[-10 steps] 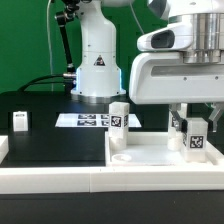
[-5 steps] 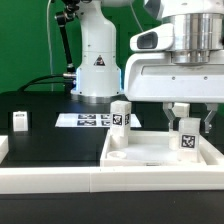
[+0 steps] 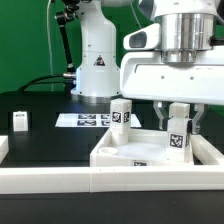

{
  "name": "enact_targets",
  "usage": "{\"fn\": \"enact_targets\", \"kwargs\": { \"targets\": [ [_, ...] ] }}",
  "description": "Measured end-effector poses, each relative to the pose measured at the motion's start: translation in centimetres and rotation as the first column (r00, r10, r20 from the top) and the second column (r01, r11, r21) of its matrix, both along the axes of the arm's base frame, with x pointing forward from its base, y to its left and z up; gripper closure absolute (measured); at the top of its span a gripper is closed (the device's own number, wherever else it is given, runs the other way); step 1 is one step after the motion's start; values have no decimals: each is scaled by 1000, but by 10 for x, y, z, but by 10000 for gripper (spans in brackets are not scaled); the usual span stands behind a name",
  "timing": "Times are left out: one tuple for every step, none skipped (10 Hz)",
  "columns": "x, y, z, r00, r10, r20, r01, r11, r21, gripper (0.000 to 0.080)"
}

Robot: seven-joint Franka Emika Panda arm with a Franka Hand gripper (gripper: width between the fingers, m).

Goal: Assemble square table

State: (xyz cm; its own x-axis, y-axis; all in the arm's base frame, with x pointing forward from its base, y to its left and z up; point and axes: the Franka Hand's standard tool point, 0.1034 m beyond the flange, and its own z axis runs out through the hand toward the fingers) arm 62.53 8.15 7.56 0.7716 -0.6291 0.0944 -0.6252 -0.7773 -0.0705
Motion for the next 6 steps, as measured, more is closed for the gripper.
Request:
{"fn": "enact_targets", "kwargs": {
  "targets": [
    [0,0,0,1000,0,1,0,1000,0,499],
    [0,1,0,1000,4,0,-4,1000,-1,342],
    [-1,4,0,999,33,-4,-33,999,-7,221],
    [-4,6,1,994,107,-29,-108,994,-17,221],
    [-3,2,3,979,199,-30,-200,979,-25,162],
    [-5,0,7,966,255,-43,-256,966,-24,153]
  ]
}}
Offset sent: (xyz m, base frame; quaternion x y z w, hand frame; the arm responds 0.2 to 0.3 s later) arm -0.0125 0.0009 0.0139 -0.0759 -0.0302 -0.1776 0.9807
